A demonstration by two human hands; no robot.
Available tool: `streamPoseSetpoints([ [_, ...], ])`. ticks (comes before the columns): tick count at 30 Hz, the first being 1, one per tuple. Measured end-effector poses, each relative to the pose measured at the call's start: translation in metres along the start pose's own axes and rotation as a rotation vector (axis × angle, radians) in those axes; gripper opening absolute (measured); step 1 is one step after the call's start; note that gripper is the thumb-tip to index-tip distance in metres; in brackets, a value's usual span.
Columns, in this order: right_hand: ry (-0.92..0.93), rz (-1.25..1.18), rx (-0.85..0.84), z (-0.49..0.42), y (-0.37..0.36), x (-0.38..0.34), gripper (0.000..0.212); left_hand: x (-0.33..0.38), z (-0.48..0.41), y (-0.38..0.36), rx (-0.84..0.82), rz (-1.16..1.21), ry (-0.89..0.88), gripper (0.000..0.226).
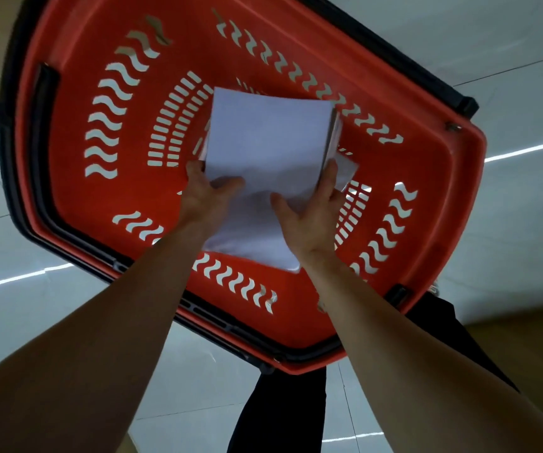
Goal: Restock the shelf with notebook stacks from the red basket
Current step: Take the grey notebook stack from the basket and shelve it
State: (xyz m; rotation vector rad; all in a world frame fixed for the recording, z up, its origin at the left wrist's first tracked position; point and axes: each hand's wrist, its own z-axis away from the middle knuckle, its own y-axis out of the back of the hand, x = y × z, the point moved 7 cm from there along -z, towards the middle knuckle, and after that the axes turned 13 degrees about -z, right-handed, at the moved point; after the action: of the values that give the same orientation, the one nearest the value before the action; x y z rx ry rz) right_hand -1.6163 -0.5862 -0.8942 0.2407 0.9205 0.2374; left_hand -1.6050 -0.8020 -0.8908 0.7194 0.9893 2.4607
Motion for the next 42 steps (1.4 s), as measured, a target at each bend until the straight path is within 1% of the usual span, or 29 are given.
streamPoseSetpoints([
  [2,-0.035,-0.022,-0.043,-0.007,-0.003,0.006,0.116,0.0,-0.001,0.0,0.01,0.035,0.008,0.048],
  [4,-0.041,-0.036,-0.069,-0.011,-0.002,0.014,0.119,0.003,-0.004,-0.003,0.011,0.017,-0.027,0.057],
  [7,-0.026,-0.121,-0.056,-0.012,-0.003,0.018,0.119,0.004,-0.004,-0.007,-0.019,0.012,-0.05,0.065],
  [9,-0.016,-0.135,-0.021,-0.012,-0.004,0.016,0.114,0.007,-0.003,-0.006,-0.008,0.004,-0.076,0.069],
  [12,0.036,-0.078,0.002,-0.012,-0.003,0.01,0.101,0.014,0.004,-0.002,-0.033,-0.036,-0.127,0.071],
  [15,0.037,-0.044,0.002,-0.005,0.0,0.004,0.095,0.026,0.013,0.013,0.006,-0.089,-0.204,0.079],
  [18,0.043,-0.023,-0.002,0.002,0.005,-0.004,0.093,0.029,0.024,0.017,-0.071,-0.023,-0.189,0.073],
  [21,0.052,-0.038,-0.029,0.011,0.013,-0.02,0.091,0.025,0.037,0.024,-0.098,0.032,-0.177,0.069],
  [24,0.041,-0.042,-0.057,0.028,0.024,-0.043,0.088,0.025,0.055,0.043,-0.118,0.112,-0.171,0.083],
  [26,0.047,-0.038,-0.073,0.04,0.033,-0.063,0.085,0.032,0.071,0.06,-0.144,0.175,-0.171,0.085],
  [28,0.038,-0.023,-0.097,0.053,0.042,-0.084,0.088,0.041,0.092,0.082,-0.142,0.211,-0.171,0.082],
  [32,0.044,0.022,-0.176,0.085,0.069,-0.145,0.092,0.059,0.15,0.134,-0.078,0.269,-0.078,0.071],
  [35,0.098,0.096,-0.236,0.11,0.096,-0.206,0.097,0.081,0.201,0.179,-0.01,0.309,-0.025,0.072],
  [39,0.173,0.185,-0.311,0.143,0.136,-0.305,0.087,0.126,0.267,0.242,0.052,0.378,-0.021,0.075],
  [42,0.211,0.271,-0.326,0.161,0.163,-0.38,0.091,0.167,0.309,0.29,0.13,0.422,-0.029,0.071],
])
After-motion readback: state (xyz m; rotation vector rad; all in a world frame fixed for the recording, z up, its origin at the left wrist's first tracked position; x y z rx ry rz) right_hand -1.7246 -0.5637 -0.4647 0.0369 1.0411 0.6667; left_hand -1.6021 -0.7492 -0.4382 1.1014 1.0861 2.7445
